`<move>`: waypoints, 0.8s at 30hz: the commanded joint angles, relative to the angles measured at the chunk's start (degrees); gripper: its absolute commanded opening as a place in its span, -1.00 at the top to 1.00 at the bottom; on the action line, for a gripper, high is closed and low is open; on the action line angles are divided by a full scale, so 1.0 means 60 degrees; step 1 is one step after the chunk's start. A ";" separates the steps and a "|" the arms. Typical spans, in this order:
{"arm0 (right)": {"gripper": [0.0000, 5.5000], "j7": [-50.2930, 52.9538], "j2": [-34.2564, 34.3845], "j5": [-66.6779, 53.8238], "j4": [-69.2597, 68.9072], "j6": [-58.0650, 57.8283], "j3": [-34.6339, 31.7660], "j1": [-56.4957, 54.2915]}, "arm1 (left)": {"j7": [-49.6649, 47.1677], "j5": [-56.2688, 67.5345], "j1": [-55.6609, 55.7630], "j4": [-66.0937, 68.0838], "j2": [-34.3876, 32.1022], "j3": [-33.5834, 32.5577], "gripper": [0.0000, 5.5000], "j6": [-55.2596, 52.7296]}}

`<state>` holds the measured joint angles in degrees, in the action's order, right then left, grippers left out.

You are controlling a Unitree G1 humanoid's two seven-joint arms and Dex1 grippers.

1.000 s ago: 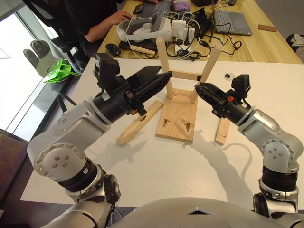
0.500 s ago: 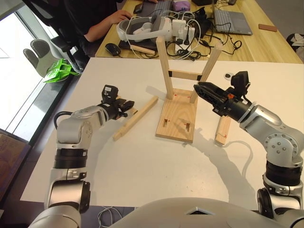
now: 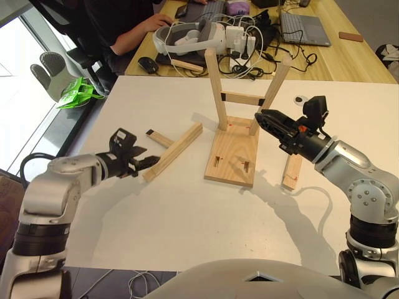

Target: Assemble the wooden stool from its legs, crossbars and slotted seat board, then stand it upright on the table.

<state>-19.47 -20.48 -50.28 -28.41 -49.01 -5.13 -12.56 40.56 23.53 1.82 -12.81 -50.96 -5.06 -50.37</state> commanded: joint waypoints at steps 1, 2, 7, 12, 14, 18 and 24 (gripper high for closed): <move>0.51 0.0051 0.0005 0.0030 -0.0066 0.0017 0.0016 0.0046 | 0.0232 -0.0630 -0.0085 0.0317 -0.0454 0.0388 -0.01 0.0510; 0.51 0.0049 0.0009 0.0038 -0.0069 0.0025 0.0033 0.0045 | 0.0223 -0.0757 -0.0028 0.0467 -0.0428 0.0445 -0.01 0.0597; 0.51 -0.0013 -0.0046 0.0090 -0.0004 0.0033 0.0093 -0.0012 | 0.0355 -0.0630 -0.0010 0.0360 -0.0102 0.0388 -0.01 0.0400; 0.51 -0.0061 -0.0108 0.0114 0.0007 0.0042 0.0127 -0.0007 | 0.0334 -0.0318 0.0098 0.0146 0.0231 0.0273 -0.01 0.0065; 0.51 -0.0052 -0.0110 0.0131 -0.0005 0.0046 0.0147 0.0007 | 0.0323 -0.0274 0.0212 0.0158 0.0329 0.0288 -0.01 -0.0027; 0.51 -0.0033 -0.0072 0.0157 -0.0004 0.0057 0.0213 -0.0011 | 0.0305 -0.0410 0.0210 0.0317 0.0442 0.0678 -0.01 -0.0114; 0.51 -0.0001 -0.0068 0.0153 0.0000 0.0048 0.0250 -0.0064 | 0.0229 -0.0793 0.0401 0.0954 0.0545 0.1206 0.26 -0.0070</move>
<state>-19.57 -20.77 -49.73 -28.37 -48.74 -3.61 -12.30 42.33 19.66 2.95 -8.04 -48.16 1.47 -50.51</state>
